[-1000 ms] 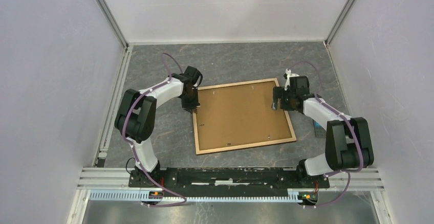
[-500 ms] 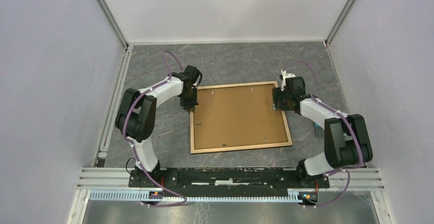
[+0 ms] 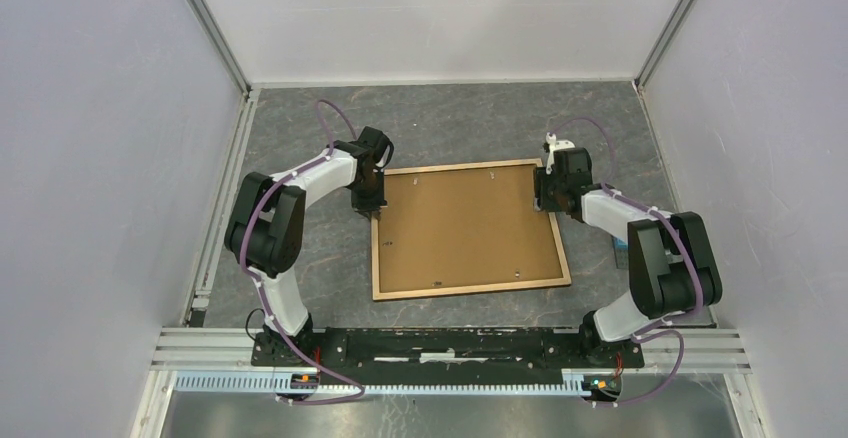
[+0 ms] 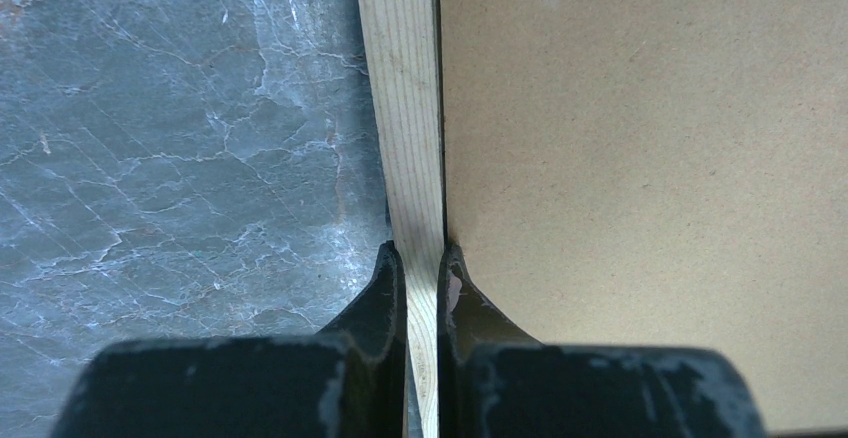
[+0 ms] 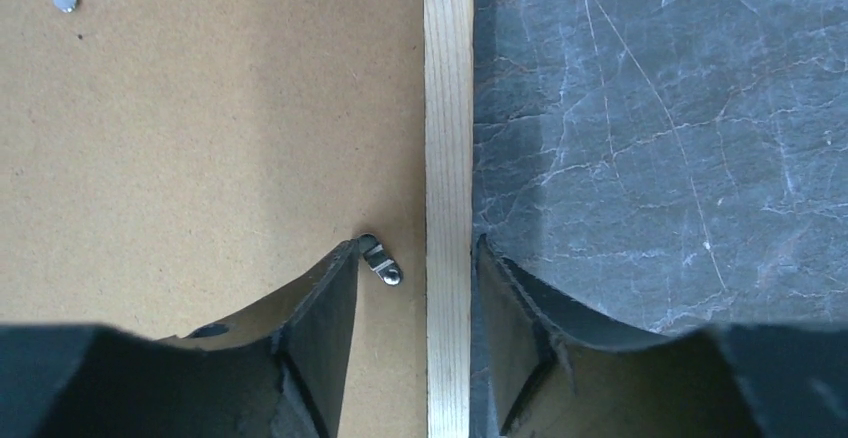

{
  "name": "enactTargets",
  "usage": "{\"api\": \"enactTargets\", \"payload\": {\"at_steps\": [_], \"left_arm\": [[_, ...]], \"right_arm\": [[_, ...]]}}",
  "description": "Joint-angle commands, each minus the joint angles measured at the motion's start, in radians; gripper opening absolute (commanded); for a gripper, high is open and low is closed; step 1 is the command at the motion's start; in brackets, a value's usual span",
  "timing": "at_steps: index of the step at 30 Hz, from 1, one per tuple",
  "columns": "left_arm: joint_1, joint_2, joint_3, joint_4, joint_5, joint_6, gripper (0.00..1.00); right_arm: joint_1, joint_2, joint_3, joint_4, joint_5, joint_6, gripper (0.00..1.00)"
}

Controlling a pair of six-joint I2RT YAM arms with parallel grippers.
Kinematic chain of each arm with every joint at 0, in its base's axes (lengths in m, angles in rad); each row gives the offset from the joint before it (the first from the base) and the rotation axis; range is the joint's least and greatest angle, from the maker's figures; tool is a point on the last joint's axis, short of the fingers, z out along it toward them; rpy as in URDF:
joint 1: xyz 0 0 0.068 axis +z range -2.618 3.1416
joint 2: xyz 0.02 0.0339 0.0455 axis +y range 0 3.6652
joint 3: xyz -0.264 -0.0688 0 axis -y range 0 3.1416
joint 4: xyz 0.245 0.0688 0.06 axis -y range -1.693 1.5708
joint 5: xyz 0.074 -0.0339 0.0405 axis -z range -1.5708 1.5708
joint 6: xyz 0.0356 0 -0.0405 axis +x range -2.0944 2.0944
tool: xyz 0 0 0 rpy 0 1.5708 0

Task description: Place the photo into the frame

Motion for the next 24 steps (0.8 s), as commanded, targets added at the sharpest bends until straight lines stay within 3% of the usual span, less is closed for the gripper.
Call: {"api": "enactTargets", "payload": {"at_steps": [1, 8, 12, 15, 17, 21, 24], "left_arm": [[0.012, 0.054, -0.046, -0.008, -0.109, 0.077, 0.02], [0.02, 0.046, -0.052, -0.007, -0.117, 0.07, 0.02], [0.025, 0.038, -0.055, -0.008, -0.127, 0.062, 0.02], [0.028, 0.038, -0.056, -0.01, -0.127, 0.056, 0.02], [0.03, 0.037, -0.058, -0.008, -0.124, 0.054, 0.02], [0.033, 0.033, -0.058, -0.007, -0.115, 0.052, 0.02], [0.034, 0.033, -0.057, -0.007, -0.107, 0.051, 0.02]], "right_arm": [[0.002, 0.05, 0.015, -0.001, 0.062, 0.003, 0.5], [0.006, 0.049, -0.009, -0.036, 0.043, 0.059, 0.33], [0.019, 0.039, -0.029, -0.052, 0.035, 0.1, 0.17], [0.024, 0.044, -0.028, -0.053, 0.029, 0.101, 0.15], [0.024, 0.05, -0.003, -0.072, 0.016, 0.085, 0.2], [0.024, 0.038, 0.047, -0.11, 0.017, 0.092, 0.47], [0.025, 0.02, 0.053, -0.116, 0.01, 0.112, 0.53]]}}
